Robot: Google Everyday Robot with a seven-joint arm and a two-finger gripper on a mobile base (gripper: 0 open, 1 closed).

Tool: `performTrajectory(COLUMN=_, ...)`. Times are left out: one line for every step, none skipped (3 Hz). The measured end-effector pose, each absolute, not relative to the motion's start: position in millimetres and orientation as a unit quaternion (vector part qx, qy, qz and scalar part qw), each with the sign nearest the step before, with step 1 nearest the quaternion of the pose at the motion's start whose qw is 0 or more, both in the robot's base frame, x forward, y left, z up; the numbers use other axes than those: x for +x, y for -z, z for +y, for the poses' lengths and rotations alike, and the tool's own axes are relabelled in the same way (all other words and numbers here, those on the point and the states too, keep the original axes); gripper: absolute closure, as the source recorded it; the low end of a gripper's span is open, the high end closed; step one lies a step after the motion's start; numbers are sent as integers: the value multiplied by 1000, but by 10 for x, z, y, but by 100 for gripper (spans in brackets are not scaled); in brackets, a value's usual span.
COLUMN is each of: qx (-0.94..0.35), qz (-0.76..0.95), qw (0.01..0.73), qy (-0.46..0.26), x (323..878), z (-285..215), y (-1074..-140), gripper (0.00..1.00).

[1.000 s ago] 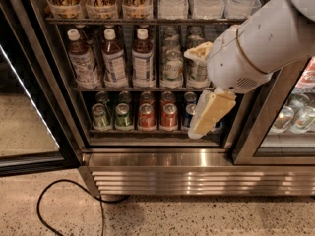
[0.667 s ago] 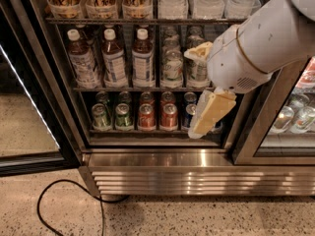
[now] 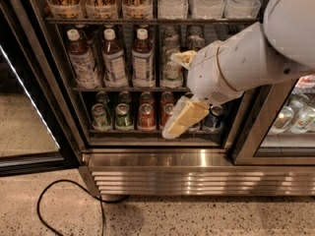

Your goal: Pick orange can from top shelf of fridge

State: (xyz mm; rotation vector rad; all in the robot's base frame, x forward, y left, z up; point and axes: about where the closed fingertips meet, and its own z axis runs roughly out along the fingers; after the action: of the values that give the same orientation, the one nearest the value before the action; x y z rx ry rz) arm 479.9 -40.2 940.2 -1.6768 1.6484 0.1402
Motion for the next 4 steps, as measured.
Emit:
performTrajectory(qx=-630, qz=640, qw=434, qy=-72, x=5027, z=-49, y=-9358, gripper=0)
performTrajectory(qx=-600, qz=631, qw=486, qy=-82, x=5230, z=290, y=-9403, gripper=0)
performTrajectory(qx=-571, qz=622, qw=528, qy=-91, x=5398, z=531, y=-9478, gripper=0)
performTrajectory(qx=-549, qz=612, qw=562, qy=-86, x=5526, z=731, y=-9613, gripper=0)
